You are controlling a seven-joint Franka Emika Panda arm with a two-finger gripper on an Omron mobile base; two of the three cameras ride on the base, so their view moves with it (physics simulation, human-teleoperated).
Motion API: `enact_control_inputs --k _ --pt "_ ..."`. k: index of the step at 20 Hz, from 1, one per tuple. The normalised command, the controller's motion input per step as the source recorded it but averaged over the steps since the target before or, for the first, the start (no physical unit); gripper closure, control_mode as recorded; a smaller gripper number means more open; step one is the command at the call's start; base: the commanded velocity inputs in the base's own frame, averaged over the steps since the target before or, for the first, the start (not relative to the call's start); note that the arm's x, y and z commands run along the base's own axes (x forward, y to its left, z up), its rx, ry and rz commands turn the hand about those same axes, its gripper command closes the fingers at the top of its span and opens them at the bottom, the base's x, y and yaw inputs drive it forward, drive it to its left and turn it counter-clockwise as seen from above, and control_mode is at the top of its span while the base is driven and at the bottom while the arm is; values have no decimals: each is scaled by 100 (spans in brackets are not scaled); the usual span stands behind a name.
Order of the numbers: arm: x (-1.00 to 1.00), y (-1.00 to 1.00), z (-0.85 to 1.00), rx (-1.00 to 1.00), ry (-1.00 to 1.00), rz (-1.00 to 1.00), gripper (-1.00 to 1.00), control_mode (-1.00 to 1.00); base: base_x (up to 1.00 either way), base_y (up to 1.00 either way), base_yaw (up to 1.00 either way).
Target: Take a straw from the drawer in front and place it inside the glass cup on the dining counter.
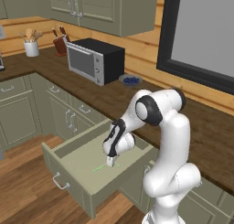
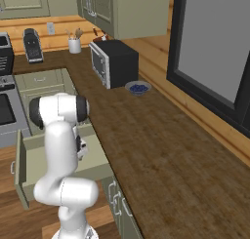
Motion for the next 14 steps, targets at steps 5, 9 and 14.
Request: enact_control_inputs --k 5,9,14 --pt "25 0 -16 0 0 0 -100 -100 0 0 0" --pt "19 8 -18 0 0 0 -100 -100 0 0 0" --pt "6 11 -27 0 0 0 -100 -100 0 0 0"
